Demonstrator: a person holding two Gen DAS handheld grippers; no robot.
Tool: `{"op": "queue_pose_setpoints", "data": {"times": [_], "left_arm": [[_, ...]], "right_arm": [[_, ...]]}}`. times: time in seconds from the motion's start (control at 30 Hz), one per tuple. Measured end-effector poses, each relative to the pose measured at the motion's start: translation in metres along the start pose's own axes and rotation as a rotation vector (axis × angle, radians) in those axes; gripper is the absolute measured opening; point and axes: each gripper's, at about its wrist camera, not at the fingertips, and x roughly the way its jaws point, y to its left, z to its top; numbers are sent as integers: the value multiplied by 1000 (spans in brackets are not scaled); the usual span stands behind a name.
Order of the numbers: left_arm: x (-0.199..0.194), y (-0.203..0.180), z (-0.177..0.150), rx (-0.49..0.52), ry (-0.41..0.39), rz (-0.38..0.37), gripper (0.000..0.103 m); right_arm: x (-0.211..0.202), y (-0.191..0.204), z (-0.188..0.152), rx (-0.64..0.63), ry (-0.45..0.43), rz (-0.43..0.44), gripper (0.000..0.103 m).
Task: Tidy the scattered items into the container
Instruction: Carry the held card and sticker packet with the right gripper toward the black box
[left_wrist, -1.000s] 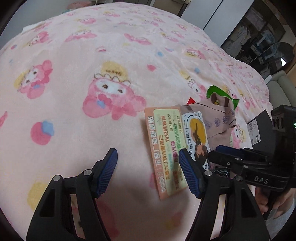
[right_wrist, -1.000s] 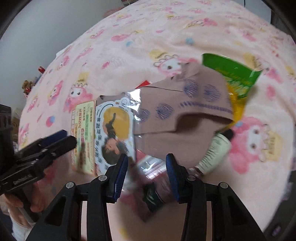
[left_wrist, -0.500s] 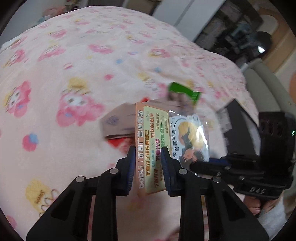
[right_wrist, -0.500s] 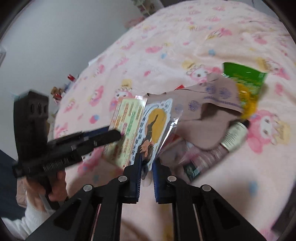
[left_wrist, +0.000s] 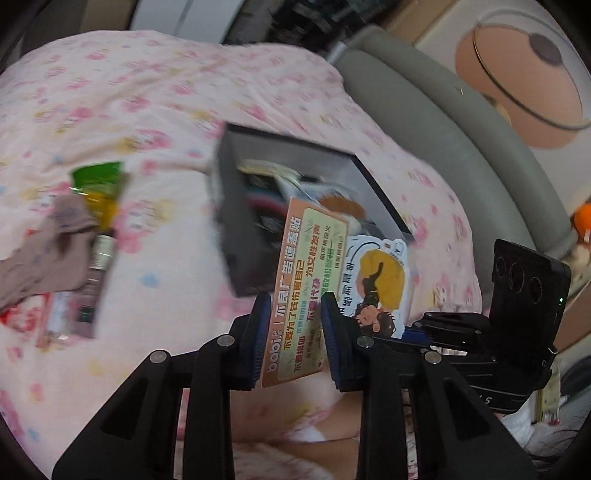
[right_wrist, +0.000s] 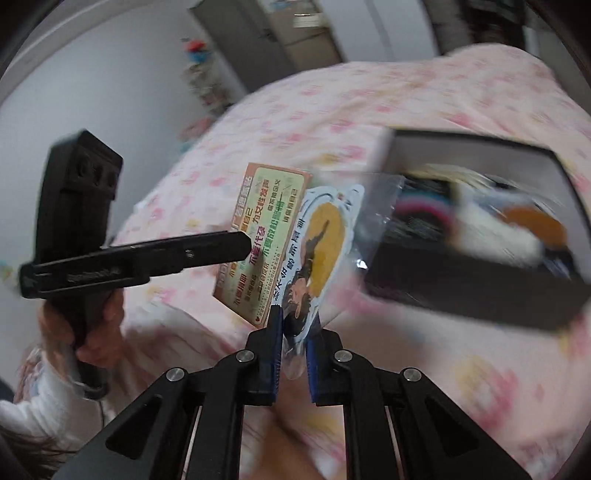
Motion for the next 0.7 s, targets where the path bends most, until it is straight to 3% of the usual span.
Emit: {"op": "queue_pose_setpoints", "data": {"times": [0.13, 0.3, 0.4, 0.5, 0.57, 0.7], "left_arm": [[67, -35, -17, 13, 134, -9, 27], [124, -40, -39, 16, 283, 83, 27], [127, -31, -45, -25, 292, 121, 27], [119, -20, -46, -84, 275, 106, 27], [116, -15, -47, -119, 270, 102, 27], [115, -22, -49, -109, 269, 95, 27]], "right_arm": [[-4, -60, -33, 125, 33, -43, 11], [28, -111, -62, 238, 82, -123, 12], [32, -120, -63, 275, 88, -117, 13], [22, -121, -69, 264, 91, -192, 19], [15, -123, -69, 283, 78, -191, 20], [11, -131, -68, 309, 87, -194, 24]]}}
